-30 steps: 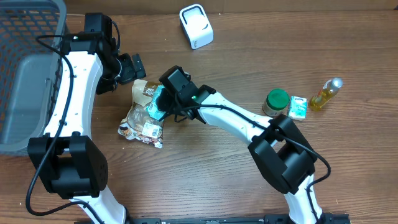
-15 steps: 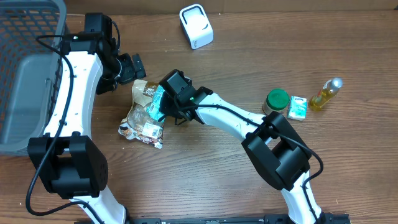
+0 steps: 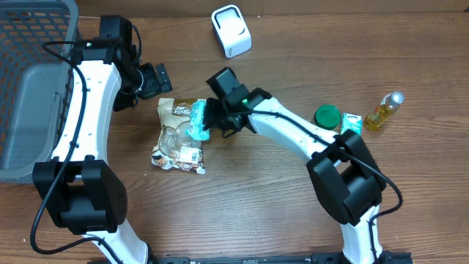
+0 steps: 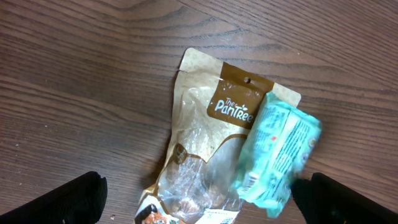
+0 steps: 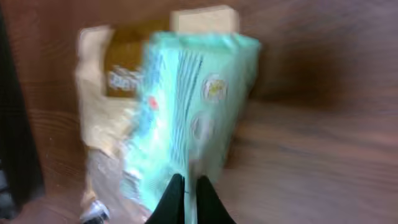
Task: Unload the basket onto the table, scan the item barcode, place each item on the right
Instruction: 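Lower and close the right gripper on the teal wipes pack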
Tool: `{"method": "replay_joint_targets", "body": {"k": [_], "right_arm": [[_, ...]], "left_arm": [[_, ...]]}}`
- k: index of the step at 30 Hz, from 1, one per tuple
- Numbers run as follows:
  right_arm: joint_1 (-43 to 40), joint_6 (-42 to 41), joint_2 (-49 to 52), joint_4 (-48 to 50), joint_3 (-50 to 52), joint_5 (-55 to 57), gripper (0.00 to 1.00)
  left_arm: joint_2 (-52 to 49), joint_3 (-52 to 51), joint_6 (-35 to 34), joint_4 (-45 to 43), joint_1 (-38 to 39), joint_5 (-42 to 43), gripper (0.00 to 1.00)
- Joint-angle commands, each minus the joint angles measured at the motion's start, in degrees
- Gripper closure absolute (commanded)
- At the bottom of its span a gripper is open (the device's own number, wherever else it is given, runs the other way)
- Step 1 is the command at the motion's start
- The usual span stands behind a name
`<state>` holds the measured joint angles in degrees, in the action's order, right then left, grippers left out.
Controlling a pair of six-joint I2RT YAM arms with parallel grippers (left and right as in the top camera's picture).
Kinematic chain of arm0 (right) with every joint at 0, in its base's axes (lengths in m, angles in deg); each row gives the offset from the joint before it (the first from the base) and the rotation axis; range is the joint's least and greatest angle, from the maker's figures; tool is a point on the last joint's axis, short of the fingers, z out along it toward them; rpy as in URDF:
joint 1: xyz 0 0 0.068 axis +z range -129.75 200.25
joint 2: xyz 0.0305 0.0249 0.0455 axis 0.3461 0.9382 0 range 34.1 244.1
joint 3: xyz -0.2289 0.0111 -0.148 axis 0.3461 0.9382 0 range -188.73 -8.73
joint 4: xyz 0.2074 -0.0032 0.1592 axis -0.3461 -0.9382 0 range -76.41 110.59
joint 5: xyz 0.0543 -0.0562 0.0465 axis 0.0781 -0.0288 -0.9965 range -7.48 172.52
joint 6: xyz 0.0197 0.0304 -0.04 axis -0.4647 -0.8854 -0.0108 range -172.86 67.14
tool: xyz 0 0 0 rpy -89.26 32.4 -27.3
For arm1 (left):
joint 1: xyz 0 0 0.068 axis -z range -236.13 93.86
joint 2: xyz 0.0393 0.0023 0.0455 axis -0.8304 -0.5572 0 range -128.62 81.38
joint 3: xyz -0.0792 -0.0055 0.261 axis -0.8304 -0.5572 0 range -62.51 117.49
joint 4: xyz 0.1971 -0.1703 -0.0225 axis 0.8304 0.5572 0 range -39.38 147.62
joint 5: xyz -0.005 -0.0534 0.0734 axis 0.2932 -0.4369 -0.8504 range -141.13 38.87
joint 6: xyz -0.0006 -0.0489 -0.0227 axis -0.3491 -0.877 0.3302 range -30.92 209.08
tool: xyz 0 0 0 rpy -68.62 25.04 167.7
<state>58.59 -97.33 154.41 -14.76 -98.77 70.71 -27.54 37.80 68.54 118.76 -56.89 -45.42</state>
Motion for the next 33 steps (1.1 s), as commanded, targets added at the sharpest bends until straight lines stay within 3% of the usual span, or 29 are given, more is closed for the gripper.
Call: {"method": "replay_joint_targets", "body": {"k": [1, 7, 9, 10, 12, 13, 22, 27, 33], "right_arm": [[-1.92, 2.89, -2.4, -4.28, -0.02, 0.66, 0.96], [-5.62, 4.26, -2.4, -9.49, -0.02, 0.76, 0.95], [-6.56, 4.26, -2.38, -10.08, -0.02, 0.72, 0.88], [-6.69, 4.28, -2.38, -10.03, -0.02, 0.55, 0.75], [-6.71, 4.26, -2.38, -9.62, -0.02, 0.55, 0.6], [-6.69, 4.28, -2.38, -9.35, -0.02, 0.55, 0.6], [-2.16, 10.32, -2.32, -3.98, -0.02, 0.57, 0.6], [0.85, 13.0, -2.27, -1.22, -0.02, 2.78, 0.82], [1.66, 13.07, -0.83, 1.86, -0.02, 5.97, 0.83]], "left_arm": [[-0.17, -0.59, 0.85, 0.0, 0.07, -0.33, 0.0], [-0.17, -0.59, 0.85, 0.0, 0.07, -0.31, 0.0], [-0.17, -0.59, 0.85, 0.0, 0.07, -0.33, 0.0], [-0.17, -0.59, 0.85, 0.0, 0.07, -0.31, 0.0], [-0.17, -0.59, 0.85, 0.0, 0.07, -0.31, 0.0], [-0.17, -0.59, 0.85, 0.0, 0.07, -0.31, 0.0], [-0.17, -0.59, 0.85, 0.0, 0.07, -0.31, 0.0], [-0.17, -0.59, 0.85, 0.0, 0.07, -0.33, 0.0], [-0.17, -0.59, 0.85, 0.0, 0.07, -0.33, 0.0]]}}
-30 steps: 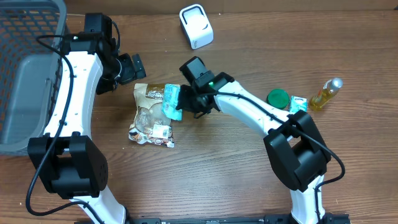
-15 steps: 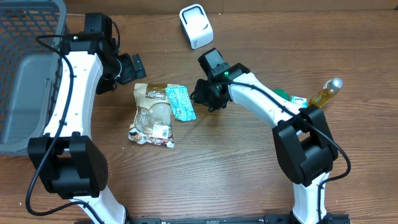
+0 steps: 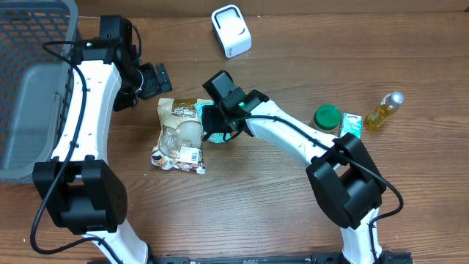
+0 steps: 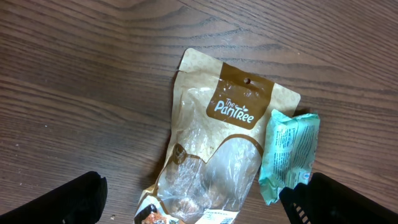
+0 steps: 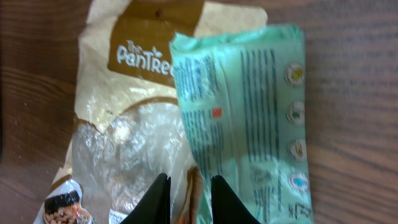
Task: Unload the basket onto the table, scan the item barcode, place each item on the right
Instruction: 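Lower and close the right gripper on the teal wipes pack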
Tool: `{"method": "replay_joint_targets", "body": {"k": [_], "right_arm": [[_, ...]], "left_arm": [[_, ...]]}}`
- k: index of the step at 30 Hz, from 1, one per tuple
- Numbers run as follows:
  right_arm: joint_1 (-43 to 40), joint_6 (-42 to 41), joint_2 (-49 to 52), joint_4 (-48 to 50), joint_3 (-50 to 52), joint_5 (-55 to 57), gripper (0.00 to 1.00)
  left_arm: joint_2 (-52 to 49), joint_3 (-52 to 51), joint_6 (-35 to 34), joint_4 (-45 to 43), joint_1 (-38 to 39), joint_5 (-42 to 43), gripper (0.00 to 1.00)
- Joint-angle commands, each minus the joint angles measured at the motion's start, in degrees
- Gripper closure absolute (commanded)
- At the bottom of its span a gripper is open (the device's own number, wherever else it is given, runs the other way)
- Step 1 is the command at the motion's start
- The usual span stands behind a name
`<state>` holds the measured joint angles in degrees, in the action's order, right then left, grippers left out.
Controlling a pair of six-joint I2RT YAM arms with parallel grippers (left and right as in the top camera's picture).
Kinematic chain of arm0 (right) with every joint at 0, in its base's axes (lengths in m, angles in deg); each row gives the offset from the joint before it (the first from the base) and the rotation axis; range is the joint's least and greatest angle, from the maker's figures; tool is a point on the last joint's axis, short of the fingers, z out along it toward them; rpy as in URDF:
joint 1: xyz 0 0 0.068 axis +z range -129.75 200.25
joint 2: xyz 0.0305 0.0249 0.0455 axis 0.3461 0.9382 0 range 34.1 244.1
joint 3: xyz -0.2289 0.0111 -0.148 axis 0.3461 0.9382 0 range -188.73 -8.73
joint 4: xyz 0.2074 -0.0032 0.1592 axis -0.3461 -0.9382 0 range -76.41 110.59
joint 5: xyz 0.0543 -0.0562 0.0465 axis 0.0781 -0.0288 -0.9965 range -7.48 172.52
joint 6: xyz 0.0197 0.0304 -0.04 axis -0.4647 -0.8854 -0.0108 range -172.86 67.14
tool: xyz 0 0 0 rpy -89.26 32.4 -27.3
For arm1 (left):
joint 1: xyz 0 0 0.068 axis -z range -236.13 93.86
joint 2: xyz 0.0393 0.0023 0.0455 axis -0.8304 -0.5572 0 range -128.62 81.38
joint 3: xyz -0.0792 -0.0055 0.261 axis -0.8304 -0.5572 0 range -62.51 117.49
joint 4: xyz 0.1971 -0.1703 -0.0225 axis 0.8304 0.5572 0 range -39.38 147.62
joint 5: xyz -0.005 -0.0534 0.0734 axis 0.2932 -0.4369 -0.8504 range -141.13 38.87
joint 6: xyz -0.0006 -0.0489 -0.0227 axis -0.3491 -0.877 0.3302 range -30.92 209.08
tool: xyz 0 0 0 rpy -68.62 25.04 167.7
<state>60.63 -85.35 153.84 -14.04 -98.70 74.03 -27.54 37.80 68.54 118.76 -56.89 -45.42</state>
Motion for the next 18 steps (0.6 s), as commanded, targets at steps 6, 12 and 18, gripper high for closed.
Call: {"method": "replay_joint_targets", "body": {"k": [6, 12, 18], "right_arm": [[-0.37, 1.53, 1.88, 5.7, -0.09, 2.6, 0.88], [-0.37, 1.53, 5.35, 6.97, -0.09, 2.71, 0.88], [-0.55, 1.53, 5.81, 3.5, -0.09, 9.4, 0.9]], "left_arm": [[-0.17, -0.59, 0.85, 0.0, 0.07, -0.33, 0.0], [-0.15, -0.59, 0.85, 0.0, 0.07, -0.31, 0.0], [-0.17, -0.59, 0.85, 0.0, 0.07, -0.31, 0.0]]}}
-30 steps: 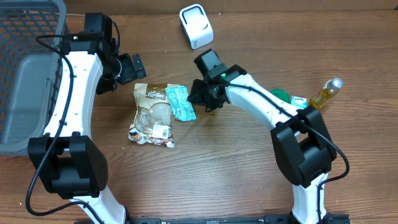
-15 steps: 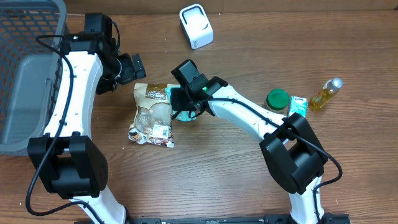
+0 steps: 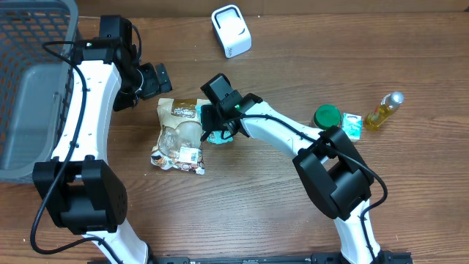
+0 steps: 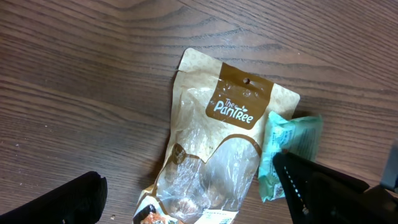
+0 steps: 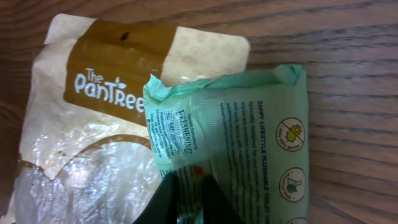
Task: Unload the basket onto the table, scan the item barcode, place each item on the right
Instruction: 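Lower and close the right gripper on the teal wipes pack, then lift the teal wipes pack off the snack bag with the right gripper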
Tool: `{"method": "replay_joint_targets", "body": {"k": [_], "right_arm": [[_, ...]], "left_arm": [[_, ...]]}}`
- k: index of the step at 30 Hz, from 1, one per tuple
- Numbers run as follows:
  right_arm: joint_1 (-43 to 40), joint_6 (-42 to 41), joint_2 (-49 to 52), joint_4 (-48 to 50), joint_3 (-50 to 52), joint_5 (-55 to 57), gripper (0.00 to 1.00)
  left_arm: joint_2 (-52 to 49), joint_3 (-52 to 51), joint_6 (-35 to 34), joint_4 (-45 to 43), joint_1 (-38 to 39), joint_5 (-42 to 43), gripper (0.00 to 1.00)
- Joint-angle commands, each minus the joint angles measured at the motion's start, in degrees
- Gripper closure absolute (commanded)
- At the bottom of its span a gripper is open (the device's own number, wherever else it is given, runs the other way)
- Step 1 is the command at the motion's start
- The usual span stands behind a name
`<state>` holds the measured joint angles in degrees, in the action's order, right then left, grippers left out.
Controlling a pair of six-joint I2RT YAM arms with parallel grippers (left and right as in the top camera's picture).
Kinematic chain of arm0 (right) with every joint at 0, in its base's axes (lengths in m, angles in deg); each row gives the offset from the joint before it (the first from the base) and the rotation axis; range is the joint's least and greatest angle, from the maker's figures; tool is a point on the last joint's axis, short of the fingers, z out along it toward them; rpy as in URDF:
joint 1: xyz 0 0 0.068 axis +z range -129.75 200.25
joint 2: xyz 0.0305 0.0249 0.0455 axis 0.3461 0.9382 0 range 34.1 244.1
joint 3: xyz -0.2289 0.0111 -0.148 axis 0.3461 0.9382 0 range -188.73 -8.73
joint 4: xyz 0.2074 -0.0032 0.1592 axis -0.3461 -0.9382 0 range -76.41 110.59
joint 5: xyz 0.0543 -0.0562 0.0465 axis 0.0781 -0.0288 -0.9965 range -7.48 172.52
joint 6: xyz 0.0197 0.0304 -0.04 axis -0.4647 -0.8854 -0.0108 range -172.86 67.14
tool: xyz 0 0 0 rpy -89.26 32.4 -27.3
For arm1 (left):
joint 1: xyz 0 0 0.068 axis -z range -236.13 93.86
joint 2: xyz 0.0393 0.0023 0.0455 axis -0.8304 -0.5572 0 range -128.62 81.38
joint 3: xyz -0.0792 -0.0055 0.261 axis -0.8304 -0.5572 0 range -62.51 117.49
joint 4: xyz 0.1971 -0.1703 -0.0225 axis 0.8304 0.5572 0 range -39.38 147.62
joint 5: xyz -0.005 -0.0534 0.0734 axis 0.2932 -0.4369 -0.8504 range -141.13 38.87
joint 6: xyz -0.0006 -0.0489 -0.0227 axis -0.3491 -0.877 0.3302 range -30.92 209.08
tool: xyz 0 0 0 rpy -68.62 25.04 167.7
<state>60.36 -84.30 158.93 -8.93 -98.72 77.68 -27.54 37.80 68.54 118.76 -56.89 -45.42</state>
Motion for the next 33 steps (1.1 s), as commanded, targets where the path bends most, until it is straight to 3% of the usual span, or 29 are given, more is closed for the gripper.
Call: {"method": "replay_joint_targets", "body": {"k": [1, 17, 33], "right_arm": [[-0.33, 0.46, 0.72, -2.27, -0.07, 7.1, 0.9], [-0.87, 0.46, 0.52, -17.53, -1.42, 15.15, 0.9], [-0.92, 1.79, 0.33, -32.22, -18.14, 15.1, 0.9]], "left_arm": [[-0.17, -0.59, 0.85, 0.0, 0.07, -0.33, 0.0], [-0.17, -0.59, 0.85, 0.0, 0.07, -0.31, 0.0], [-0.17, -0.59, 0.85, 0.0, 0.07, -0.31, 0.01]]}}
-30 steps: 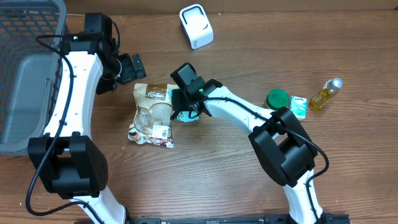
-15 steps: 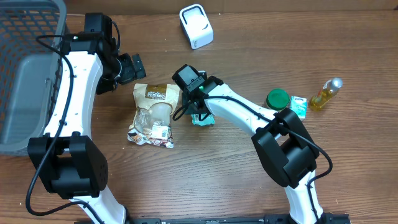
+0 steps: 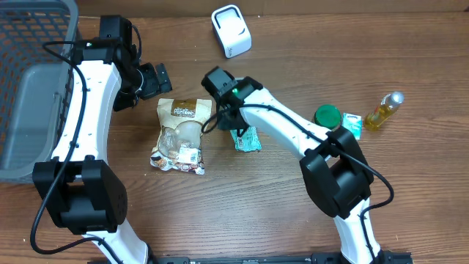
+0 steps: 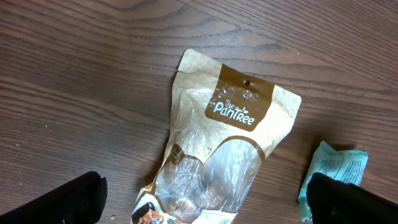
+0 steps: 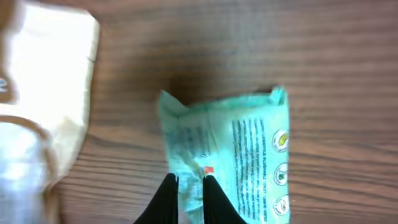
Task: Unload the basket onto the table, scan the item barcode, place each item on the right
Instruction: 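Lift the teal wipes pack off the snack bag with the right gripper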
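Observation:
A mint-green wipes packet (image 5: 245, 152) lies on the wood table, just right of the brown-and-cream Pantree pouch (image 3: 179, 132). My right gripper (image 5: 186, 196) is shut on the packet's left end; in the overhead view the right gripper (image 3: 231, 125) stands over the packet (image 3: 248, 138). The white barcode scanner (image 3: 231, 31) stands at the far edge. My left gripper (image 3: 152, 79) hangs open above and left of the pouch (image 4: 217, 149), its fingers (image 4: 62, 199) far apart. The packet's corner (image 4: 333, 168) shows at the left wrist view's right edge.
A grey mesh basket (image 3: 29, 88) fills the left side. At the right stand a green lid (image 3: 327, 116), a small mint box (image 3: 352, 125) and a yellow bottle (image 3: 385, 110). The table (image 3: 242, 205) is brown wood.
The packet lay against the pouch's right edge; now it lies apart from the pouch, further right. My right gripper has moved right with it. The left arm has not moved.
My right gripper first held the packet tilted over the pouch. Then the packet lay on the pouch's right edge with the fingers apart above it. Then the fingers were shut on its end, and now the packet lies off the pouch on bare wood.

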Tool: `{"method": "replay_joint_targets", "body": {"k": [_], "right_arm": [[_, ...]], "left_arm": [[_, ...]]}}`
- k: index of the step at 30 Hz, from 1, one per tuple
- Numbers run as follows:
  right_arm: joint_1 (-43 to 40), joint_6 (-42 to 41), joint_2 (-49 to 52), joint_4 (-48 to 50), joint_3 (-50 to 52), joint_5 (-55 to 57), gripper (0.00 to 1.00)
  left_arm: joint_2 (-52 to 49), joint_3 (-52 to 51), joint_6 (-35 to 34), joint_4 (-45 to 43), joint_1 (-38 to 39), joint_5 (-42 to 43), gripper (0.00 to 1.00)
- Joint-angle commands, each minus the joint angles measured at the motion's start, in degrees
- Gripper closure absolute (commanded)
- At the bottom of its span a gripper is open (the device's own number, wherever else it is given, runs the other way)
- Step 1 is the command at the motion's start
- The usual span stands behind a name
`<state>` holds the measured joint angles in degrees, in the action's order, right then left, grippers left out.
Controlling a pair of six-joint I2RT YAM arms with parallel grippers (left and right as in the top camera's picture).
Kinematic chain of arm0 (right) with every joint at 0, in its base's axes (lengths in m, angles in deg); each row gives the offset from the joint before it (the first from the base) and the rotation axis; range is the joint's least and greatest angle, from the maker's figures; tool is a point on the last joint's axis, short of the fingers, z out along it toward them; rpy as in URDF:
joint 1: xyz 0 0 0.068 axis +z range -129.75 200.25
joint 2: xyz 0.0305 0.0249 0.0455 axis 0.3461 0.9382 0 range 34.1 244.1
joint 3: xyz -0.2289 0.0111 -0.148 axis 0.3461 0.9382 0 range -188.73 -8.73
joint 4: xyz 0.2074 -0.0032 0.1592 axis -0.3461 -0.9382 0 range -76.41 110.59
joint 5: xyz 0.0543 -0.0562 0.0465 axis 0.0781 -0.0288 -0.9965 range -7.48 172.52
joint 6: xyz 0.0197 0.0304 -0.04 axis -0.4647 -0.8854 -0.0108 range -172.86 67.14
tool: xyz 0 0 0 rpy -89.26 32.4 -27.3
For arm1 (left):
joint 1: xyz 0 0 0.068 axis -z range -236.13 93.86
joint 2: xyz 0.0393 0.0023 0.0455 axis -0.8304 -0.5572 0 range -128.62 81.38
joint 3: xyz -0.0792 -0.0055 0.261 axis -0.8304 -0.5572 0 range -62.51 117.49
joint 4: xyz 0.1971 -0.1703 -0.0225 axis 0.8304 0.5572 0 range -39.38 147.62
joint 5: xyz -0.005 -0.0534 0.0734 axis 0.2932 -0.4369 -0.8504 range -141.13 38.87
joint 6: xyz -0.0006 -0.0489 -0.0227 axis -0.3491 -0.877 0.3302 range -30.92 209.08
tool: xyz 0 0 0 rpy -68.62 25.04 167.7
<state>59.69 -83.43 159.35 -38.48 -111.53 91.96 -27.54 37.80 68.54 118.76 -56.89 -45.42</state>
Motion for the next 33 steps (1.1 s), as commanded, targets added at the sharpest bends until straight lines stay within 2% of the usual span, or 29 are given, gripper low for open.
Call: {"method": "replay_joint_targets", "body": {"k": [1, 6, 17, 26, 29, 33], "right_arm": [[-0.24, 0.92, -0.09, -3.96, -6.08, 0.83, 0.9], [-0.24, 0.83, -0.02, -6.23, -5.42, 0.79, 0.96], [-0.13, 0.83, 0.04, -9.2, 0.66, -3.69, 0.96], [-0.13, 0.85, 0.13, -2.08, 10.21, -6.49, 0.96], [-0.13, 2.58, 0.09, -2.29, 9.99, -8.9, 0.96], [-0.46, 4.07, 0.02, -5.86, 4.9, -9.55, 0.96]], "left_arm": [[-0.17, -0.59, 0.85, 0.0, 0.07, -0.31, 0.0], [-0.17, -0.59, 0.85, 0.0, 0.07, -0.33, 0.0], [-0.17, -0.59, 0.85, 0.0, 0.07, -0.31, 0.0], [-0.17, -0.59, 0.85, 0.0, 0.07, -0.31, 0.0], [-0.17, -0.59, 0.85, 0.0, 0.07, -0.33, 0.0], [-0.17, -0.59, 0.85, 0.0, 0.07, -0.31, 0.0]]}}
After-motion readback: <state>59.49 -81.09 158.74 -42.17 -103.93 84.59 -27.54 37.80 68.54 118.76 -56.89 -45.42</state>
